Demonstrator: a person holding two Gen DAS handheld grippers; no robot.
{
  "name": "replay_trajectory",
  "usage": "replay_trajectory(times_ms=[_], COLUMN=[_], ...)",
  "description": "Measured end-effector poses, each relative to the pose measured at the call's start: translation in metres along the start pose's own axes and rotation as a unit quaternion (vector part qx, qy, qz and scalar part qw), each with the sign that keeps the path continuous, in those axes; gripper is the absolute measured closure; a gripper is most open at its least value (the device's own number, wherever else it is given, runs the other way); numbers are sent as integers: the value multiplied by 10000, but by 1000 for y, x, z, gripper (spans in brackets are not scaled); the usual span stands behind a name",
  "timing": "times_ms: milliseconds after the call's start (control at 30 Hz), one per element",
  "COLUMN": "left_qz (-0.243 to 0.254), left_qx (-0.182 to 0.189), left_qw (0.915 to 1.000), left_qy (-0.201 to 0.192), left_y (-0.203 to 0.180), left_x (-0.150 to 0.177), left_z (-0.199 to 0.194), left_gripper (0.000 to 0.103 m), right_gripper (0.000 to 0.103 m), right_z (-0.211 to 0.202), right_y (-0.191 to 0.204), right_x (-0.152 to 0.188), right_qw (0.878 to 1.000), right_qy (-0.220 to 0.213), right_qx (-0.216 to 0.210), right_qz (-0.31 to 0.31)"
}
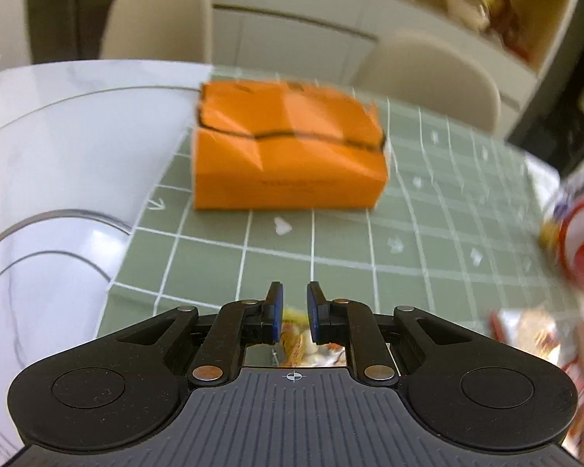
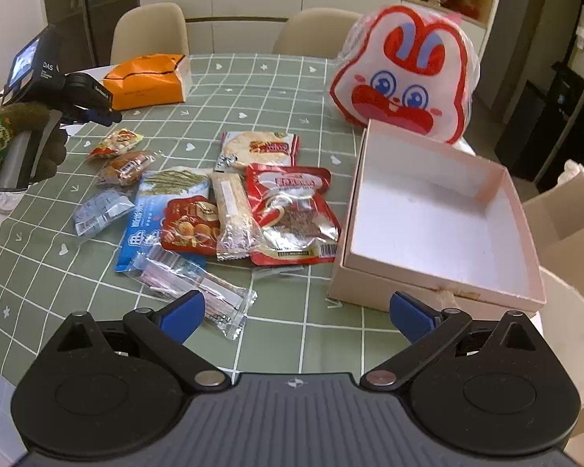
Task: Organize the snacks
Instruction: 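Move left tool toward the yellow-red snack bag while right tool approaches the wrapped pastry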
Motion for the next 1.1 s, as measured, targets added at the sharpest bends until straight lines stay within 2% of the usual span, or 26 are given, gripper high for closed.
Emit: replay_trajectory(times_ms=[133, 300, 467, 567, 667, 767, 800, 833, 867, 1000, 1100], left_qz=[384, 118, -308, -549, -881, -1092, -1170, -1214, -1227, -1199, -1249], left_qx=[169, 657, 894, 1013, 1120, 1103, 1142, 1193, 1259, 1320, 1415], left_qw=[9991, 9977, 9954, 9931, 9893, 9873, 9860, 9848, 9837, 9833, 9810], left_qy=[75, 112, 171, 210, 304, 327, 333, 343, 369, 368, 447], left_y=[-8, -6, 7, 16, 25, 32, 33, 34, 31, 14, 0], left_x=[18, 53, 90, 112, 129, 140, 143, 146, 147, 155, 168], left_z=[-5, -34, -59, -76, -82, -87, -89, -91, -91, -101, -111], left_gripper=[87, 87, 87, 87, 87, 87, 87, 87, 86, 75, 75], right_gripper=[1, 1, 5, 5, 6, 16, 26, 30, 40, 43, 55], right_z=[7, 24, 69, 97, 123, 142, 142, 139, 136, 118, 96], right_y=[1, 25, 77, 115, 147, 167, 167, 166, 165, 140, 113], right_x=[-9, -46, -77, -92, -98, -90, -88, -86, -85, -63, -35], right_qw=[9998, 9948, 9801, 9659, 9492, 9416, 9413, 9420, 9441, 9499, 9532], right_qy=[-71, -329, -149, 25, 239, 598, 694, 783, 824, 1080, 1202], right_qx=[-132, -493, -1209, -1782, -2100, -2247, -2346, -2436, -2424, -2463, -2417], right_qz=[-153, -831, -1569, -1878, -2333, -2436, -2326, -2173, -2075, -1594, -1365])
Point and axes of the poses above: each gripper's, at about its wrist camera, not at the fingertips, and z roughly the way its jaws point, y to its left, x to its underside, the point moved 8 cm from there along z, roughly the way its jaws point, and after that the axes turned 9 degrees about -x, right-handed, at the moved point
